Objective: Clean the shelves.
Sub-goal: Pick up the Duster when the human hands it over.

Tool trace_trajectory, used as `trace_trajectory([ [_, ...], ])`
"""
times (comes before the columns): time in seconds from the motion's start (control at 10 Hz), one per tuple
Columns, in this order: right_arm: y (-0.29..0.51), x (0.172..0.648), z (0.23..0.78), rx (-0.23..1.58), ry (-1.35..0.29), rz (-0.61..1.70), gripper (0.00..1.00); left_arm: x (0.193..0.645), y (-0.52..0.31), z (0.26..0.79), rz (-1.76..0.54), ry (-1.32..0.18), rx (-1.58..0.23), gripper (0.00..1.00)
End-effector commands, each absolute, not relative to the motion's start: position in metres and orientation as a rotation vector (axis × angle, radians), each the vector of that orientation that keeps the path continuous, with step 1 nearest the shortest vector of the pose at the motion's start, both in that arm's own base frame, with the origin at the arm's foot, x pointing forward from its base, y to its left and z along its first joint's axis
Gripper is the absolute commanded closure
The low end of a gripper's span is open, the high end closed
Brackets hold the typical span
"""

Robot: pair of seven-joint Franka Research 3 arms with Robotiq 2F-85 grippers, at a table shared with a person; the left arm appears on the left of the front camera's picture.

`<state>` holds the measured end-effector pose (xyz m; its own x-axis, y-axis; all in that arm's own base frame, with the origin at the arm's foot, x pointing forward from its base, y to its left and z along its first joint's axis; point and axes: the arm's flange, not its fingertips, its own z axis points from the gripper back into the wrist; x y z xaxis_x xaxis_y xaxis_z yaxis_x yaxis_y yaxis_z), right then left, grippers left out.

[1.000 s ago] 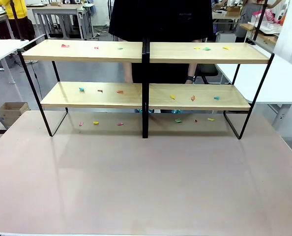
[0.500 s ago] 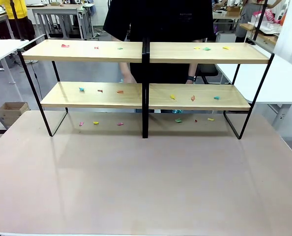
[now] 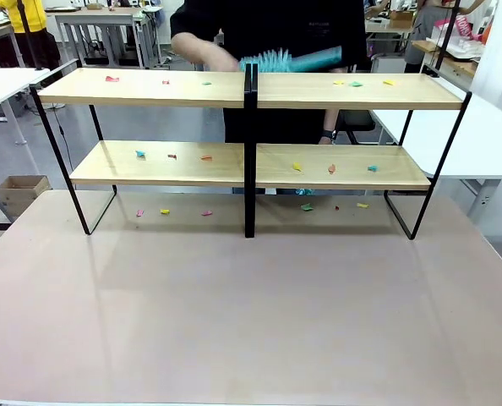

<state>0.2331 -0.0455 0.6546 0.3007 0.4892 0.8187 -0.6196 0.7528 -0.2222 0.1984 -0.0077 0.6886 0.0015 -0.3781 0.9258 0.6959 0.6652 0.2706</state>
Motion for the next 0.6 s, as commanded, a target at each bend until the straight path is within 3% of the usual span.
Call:
trace_trajectory([
  [0.0, -0.047, 0.235, 0.646, 0.178, -1.026, 0.789, 0.00, 0.174, -0.007, 0.627, -0.842, -1.307, -0.347, 0.00],
  [0.3, -0.043, 0.240, 0.645, 0.191, -1.026, 0.796, 0.00, 0.174, 0.004, 0.621, -0.800, -1.295, -0.383, 0.00],
  [0.5, -0.045, 0.236, 0.652, 0.265, -1.164, 0.791, 0.00, 0.175, 0.007, 0.621, -0.816, -1.296, -0.382, 0.00],
])
